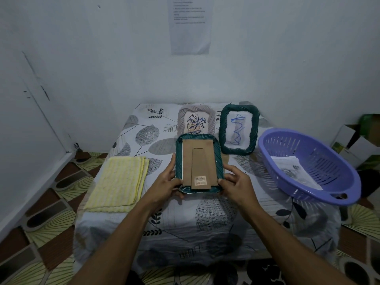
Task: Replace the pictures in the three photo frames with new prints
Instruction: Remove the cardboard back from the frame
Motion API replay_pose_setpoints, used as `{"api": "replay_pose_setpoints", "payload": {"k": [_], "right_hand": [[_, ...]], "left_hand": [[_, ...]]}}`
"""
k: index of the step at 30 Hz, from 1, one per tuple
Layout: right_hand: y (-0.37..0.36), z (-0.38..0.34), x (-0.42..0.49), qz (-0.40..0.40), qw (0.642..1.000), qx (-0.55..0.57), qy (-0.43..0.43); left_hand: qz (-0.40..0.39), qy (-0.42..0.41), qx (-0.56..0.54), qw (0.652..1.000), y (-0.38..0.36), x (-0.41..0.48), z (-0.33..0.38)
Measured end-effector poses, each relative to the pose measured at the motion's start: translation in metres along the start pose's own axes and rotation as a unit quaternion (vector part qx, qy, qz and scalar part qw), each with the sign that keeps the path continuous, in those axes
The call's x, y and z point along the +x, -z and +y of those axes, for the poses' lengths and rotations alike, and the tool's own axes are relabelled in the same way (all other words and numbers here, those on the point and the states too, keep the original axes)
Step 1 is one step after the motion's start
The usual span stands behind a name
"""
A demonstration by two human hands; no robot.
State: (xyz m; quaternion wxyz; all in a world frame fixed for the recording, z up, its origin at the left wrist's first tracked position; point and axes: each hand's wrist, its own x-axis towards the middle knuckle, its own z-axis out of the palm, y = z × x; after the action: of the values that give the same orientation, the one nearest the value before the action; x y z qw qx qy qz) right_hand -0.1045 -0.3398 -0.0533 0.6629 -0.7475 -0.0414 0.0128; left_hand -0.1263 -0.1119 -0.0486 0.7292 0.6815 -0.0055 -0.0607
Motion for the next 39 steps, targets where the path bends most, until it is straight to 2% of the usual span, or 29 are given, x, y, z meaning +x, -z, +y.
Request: {"api": "replay_pose_setpoints", "payload": {"k": [4, 8, 11, 13, 21, 25, 29, 33, 35, 39], "right_hand": [[0.005, 0.002, 0.001, 0.010, 1.000, -0.002, -0.009], [0.014, 0.007, 0.002, 0.049, 0.998, -0.042, -0.018], [0.020, 0.008, 0.004, 0.074, 0.993, -0.095, -0.011], [0.026, 0.009, 0.004, 0.087, 0.988, -0.125, -0.012], [0.063, 0.013, 0.006, 0.108, 0.957, -0.264, -0.047], [0.067, 0.011, 0.005, 0.092, 0.940, -0.327, -0.035], [0.064, 0.009, 0.006, 0.094, 0.926, -0.366, -0.018], [0.064, 0.008, 0.006, 0.088, 0.926, -0.367, 0.004], [0.065, 0.006, 0.005, 0.078, 0.928, -0.363, 0.007], [0.066, 0.004, 0.006, 0.048, 0.930, -0.364, 0.008]], "left_hand": [[-0.006, -0.013, 0.025, 1.000, 0.000, 0.002, -0.003], [0.060, -0.042, 0.119, 0.990, -0.006, 0.002, -0.005], [0.090, -0.125, 0.284, 0.946, -0.011, 0.001, -0.008], [0.089, -0.148, 0.361, 0.916, -0.015, 0.002, -0.009], [0.066, -0.092, 0.431, 0.895, -0.058, 0.019, -0.012], [0.101, -0.070, 0.513, 0.850, -0.069, 0.022, -0.017], [0.136, -0.098, 0.543, 0.823, -0.071, 0.023, -0.024], [0.117, -0.130, 0.536, 0.826, -0.085, 0.025, -0.028], [0.096, -0.112, 0.519, 0.842, -0.094, 0.026, -0.027], [0.103, -0.075, 0.460, 0.879, -0.105, 0.026, -0.021]]}}
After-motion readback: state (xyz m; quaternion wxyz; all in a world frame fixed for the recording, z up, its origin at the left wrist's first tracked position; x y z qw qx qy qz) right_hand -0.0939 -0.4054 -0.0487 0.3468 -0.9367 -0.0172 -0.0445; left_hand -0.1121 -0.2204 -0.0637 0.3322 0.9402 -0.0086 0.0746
